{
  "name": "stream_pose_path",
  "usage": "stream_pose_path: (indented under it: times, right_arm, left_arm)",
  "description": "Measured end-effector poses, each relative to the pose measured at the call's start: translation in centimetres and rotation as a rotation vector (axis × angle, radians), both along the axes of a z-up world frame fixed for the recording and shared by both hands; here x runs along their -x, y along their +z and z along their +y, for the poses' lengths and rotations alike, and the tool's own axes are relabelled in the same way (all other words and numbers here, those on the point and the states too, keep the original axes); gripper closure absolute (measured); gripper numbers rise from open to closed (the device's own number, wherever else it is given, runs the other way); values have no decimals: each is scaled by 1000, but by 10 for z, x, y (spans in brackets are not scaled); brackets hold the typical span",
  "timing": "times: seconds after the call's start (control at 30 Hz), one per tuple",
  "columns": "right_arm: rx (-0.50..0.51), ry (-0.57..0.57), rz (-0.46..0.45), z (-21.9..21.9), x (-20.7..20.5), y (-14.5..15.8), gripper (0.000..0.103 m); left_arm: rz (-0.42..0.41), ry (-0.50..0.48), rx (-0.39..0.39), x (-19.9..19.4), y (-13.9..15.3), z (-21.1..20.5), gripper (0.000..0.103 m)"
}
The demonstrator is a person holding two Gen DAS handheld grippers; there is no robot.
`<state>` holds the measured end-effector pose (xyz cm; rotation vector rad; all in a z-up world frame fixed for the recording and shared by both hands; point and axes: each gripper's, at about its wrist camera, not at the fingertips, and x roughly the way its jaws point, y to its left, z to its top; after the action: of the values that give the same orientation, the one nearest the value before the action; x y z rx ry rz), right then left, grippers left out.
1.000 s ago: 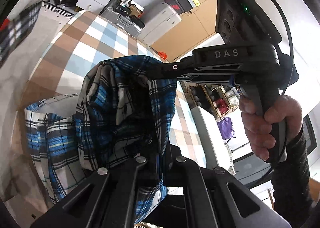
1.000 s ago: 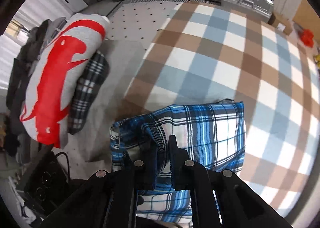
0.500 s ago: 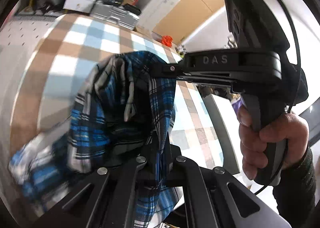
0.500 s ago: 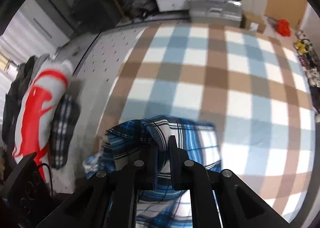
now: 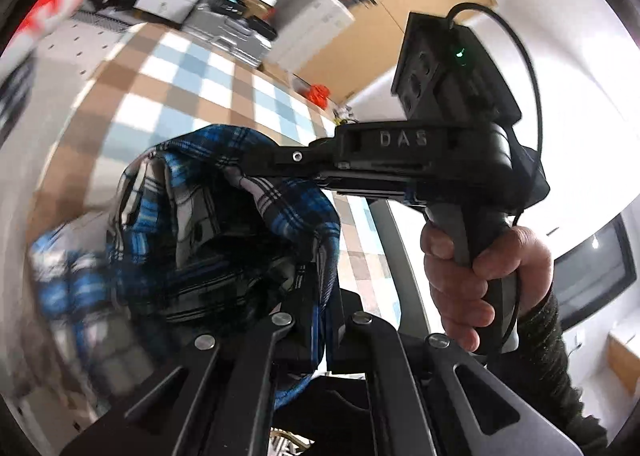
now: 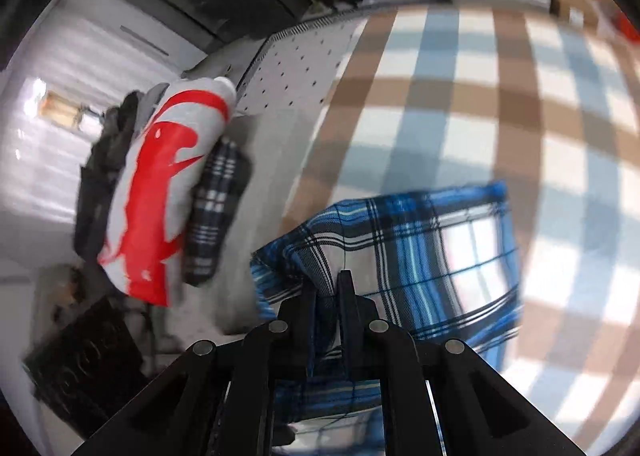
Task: Fold large clothes
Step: 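Grasp the folded bundle with both grippers and lift it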
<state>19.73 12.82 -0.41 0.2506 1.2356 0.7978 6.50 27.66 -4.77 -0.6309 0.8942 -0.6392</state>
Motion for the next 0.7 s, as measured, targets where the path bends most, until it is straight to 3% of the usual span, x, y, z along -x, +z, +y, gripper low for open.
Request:
stream_pose_path:
  times: [0.1,0.27,0.37,0.5,0.53,0.6,0.63,0.67,0.7]
  right_arm:
    - [0,0,56,29,5,-15,93]
    - [27,1,162,72,12,-60,93]
    - [48,4,167,89,20,-85,93]
    - [17,-24,116,94,25,-90,90]
    - [1,-11,99,94,26,-87,84]
    - [-96,32,78,92,30,-80,53]
    - [-156,59,73,88,33,-75,17]
    - [-212,60,51,81,39,-68,0]
    - [-266,59,14,70,45,-58,0]
  left_arm:
    - [39,67,34,8,-11,21,103]
    - [153,170,109,21,-56,55,103]
    - [180,207,106,29,-70,62,103]
    - [218,237,127,30,-87,68,103]
    - [216,236,114,28,-90,67,103]
    - [214,242,99,31,-94,66,103]
    - [213,241,94,32,-94,65,103]
    - [213,243,80,36,-93,65,103]
    - [214,245,70,40,-91,65,103]
